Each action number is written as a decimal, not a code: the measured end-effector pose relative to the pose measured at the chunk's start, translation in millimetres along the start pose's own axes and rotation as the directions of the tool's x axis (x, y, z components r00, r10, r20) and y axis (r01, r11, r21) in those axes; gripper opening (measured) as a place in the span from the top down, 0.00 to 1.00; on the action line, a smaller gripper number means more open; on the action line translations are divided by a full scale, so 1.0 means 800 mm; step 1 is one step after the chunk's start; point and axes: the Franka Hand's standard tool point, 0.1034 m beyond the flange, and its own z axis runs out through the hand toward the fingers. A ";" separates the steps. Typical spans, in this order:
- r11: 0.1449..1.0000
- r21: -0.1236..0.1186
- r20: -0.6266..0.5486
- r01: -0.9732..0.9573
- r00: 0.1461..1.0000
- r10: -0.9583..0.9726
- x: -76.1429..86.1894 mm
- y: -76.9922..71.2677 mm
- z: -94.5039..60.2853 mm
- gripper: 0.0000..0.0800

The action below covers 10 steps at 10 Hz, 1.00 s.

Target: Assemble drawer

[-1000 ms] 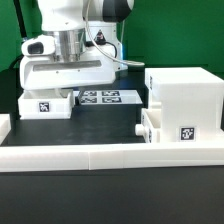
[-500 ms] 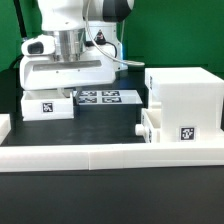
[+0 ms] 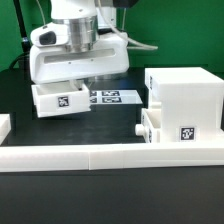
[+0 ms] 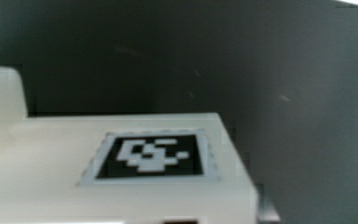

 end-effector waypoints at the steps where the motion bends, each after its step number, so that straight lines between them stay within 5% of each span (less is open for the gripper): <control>1: 0.998 0.007 0.028 0.056 0.998 -0.056 0.022 -0.004 -0.016 0.95; 6: 0.947 0.001 0.013 0.322 0.947 -0.322 0.025 -0.001 -0.013 0.95; 10: 0.627 -0.010 0.027 0.779 0.627 -0.779 0.061 0.012 -0.036 0.95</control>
Offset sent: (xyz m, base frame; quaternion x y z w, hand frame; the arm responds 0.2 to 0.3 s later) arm 0.0000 0.0000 0.0000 0.0000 0.0000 -0.0650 0.9979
